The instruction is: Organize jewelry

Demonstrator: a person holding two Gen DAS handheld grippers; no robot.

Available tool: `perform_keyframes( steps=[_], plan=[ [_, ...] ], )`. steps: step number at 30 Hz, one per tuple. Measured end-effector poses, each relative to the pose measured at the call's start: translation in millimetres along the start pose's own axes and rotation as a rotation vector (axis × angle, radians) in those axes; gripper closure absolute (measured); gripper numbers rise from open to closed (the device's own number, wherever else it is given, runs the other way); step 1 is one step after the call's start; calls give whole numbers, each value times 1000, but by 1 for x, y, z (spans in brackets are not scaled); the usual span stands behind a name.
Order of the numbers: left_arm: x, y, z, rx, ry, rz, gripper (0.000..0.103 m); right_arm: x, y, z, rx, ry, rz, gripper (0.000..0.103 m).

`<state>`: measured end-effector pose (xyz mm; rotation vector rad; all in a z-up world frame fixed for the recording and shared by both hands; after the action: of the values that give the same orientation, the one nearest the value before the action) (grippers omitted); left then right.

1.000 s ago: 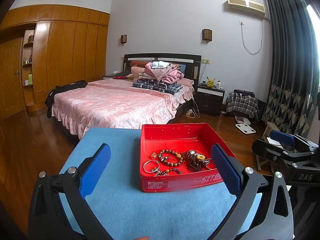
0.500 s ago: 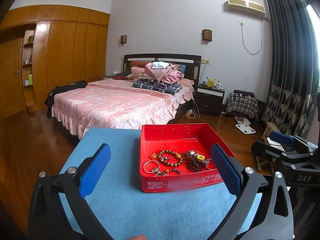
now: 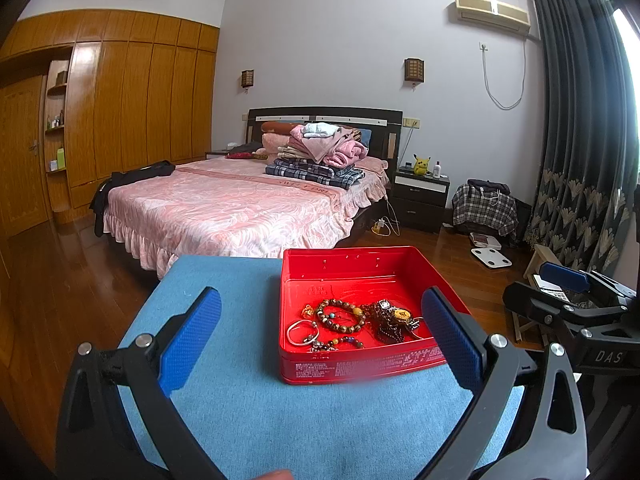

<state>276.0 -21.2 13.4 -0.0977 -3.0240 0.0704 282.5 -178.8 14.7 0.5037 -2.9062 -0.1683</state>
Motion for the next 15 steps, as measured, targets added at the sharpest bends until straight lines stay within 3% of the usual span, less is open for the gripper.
perform_keyframes(
  steps=[15],
  plan=[
    [-1,1,-2,-2,-2,-2,6,0,-2,0,2,1,3,6]
  ],
)
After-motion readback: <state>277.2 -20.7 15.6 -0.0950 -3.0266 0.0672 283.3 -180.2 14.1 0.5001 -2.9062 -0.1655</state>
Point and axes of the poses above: each gripper's, at about its wrist camera, not at the fingertips, and x roughly against the way its jaws point, y to its left, z to its underside, the point moved 10 cm from there along -x, roughly the way its jaws point, and after that the axes turned 15 degrees about -y, right-handed, at the moved point
